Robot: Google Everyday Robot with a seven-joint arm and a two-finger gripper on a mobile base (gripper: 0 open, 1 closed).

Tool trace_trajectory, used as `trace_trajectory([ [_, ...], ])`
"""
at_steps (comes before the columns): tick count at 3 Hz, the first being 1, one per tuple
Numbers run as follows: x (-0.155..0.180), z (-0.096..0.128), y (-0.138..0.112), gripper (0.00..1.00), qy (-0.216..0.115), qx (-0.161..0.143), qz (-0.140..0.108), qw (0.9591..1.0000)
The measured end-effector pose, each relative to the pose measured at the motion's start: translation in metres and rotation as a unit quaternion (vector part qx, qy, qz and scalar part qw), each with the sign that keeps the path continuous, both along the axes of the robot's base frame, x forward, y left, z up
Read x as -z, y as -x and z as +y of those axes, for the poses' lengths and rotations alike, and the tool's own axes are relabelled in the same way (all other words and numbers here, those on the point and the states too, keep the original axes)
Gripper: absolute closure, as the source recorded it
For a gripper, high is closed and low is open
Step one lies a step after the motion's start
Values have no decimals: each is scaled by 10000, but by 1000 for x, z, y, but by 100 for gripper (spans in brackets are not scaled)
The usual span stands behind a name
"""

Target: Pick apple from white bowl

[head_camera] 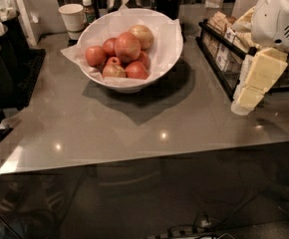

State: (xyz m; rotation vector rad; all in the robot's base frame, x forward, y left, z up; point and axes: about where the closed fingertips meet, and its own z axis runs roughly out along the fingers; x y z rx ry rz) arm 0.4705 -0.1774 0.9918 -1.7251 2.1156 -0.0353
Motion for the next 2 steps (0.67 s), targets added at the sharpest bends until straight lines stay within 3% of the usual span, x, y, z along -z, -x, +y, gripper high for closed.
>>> trace_trajectory([
  [1, -3, 31, -28, 0, -202, -384, -72, 9990],
  [2, -9, 71, -58, 0, -395, -974, -112, 9944],
])
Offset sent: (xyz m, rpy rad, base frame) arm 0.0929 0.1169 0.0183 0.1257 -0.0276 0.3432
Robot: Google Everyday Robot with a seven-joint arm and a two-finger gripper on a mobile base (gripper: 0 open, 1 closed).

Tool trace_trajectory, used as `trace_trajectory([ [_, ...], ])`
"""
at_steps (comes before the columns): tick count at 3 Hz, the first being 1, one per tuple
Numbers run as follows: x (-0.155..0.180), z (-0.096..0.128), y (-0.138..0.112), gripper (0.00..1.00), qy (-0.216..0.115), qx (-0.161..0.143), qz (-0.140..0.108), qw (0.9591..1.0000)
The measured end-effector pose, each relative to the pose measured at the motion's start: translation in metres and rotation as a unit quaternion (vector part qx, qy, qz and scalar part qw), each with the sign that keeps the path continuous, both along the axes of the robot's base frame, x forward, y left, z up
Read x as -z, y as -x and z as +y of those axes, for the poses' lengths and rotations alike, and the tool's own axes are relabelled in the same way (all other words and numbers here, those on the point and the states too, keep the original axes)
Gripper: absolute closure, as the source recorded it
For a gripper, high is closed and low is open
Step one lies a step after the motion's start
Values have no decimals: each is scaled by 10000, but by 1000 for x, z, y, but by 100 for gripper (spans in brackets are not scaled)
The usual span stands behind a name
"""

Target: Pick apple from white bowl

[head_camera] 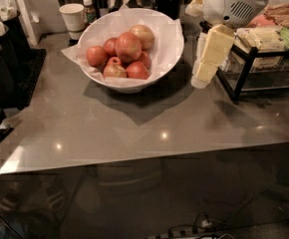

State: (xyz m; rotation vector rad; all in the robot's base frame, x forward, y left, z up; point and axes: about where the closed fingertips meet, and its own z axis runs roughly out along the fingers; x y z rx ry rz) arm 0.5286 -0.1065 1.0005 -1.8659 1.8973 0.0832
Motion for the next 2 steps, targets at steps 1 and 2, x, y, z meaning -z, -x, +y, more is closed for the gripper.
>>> trace_trajectory([
  [1, 3, 32, -21, 0, -76, -442, 105, 9989],
  [2, 2, 35, -23, 0, -96, -439, 57, 9990],
])
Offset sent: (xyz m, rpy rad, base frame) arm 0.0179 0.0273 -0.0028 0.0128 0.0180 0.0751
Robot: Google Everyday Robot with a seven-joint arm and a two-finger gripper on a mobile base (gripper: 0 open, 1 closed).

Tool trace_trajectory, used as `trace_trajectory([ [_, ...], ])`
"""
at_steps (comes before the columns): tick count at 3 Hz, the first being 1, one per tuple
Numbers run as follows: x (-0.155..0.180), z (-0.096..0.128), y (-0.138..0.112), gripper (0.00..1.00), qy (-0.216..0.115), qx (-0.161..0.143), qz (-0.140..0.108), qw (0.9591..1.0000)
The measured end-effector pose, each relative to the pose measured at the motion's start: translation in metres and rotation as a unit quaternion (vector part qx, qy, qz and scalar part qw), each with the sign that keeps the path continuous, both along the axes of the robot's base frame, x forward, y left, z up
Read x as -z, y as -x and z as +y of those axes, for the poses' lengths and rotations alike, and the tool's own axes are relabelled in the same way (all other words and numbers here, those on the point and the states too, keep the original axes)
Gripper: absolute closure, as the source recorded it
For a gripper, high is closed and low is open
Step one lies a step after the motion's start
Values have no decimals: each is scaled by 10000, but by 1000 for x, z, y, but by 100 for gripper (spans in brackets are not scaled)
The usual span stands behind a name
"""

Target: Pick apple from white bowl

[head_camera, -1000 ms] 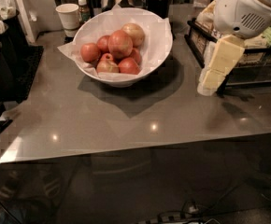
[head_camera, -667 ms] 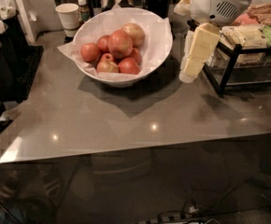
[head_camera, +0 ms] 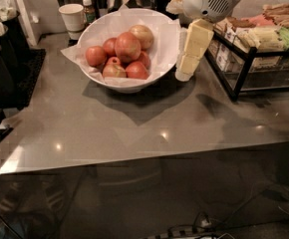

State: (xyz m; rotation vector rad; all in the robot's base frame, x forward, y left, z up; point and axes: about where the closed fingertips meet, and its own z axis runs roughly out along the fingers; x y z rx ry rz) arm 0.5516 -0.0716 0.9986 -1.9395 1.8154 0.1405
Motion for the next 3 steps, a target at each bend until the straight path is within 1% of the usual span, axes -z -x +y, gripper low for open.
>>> trace_trajectory([
  [1, -2, 5, -7, 0, -9, 1, -156, 9999],
  [2, -9, 26, -25, 0, -2, -263, -294, 9992],
  [3, -15, 54, -42, 0, -14, -607, -363, 9975],
])
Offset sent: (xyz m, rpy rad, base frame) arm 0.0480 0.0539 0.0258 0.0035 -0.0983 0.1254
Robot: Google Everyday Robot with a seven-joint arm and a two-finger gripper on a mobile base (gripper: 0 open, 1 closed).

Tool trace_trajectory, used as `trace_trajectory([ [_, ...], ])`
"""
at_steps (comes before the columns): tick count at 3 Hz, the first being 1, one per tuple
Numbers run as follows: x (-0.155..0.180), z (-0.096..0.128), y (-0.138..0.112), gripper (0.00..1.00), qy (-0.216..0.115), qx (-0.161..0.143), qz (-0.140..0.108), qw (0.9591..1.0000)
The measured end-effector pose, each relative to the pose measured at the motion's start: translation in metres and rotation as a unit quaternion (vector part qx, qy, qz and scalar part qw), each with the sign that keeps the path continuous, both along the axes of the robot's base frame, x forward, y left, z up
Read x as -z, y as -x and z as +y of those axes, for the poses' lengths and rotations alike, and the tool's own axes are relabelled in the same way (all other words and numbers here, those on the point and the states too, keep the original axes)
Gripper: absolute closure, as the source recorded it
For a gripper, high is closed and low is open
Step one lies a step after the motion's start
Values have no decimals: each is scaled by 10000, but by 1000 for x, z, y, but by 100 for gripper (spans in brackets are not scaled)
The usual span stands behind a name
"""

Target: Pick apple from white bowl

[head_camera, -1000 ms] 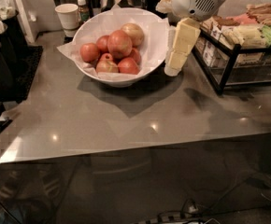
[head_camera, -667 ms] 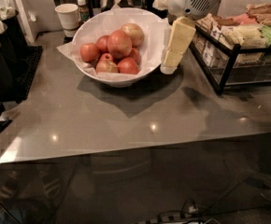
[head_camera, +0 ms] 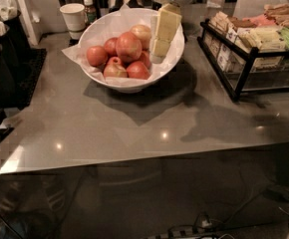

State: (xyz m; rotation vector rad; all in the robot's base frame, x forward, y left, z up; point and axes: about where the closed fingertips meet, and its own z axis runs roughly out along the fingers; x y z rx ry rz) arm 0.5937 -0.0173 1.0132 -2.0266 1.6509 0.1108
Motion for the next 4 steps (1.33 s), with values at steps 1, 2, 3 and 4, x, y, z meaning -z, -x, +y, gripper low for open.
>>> trace_trajectory([
  [1, -2, 3, -1, 2, -31, -7, -41, 10000],
  [2, -2, 3, -2, 21, -32, -6, -41, 10000],
  [3, 4, 4, -10, 18, -46, 41, -61, 10000],
  [4, 12, 2, -27, 17, -12, 79, -110, 9999],
])
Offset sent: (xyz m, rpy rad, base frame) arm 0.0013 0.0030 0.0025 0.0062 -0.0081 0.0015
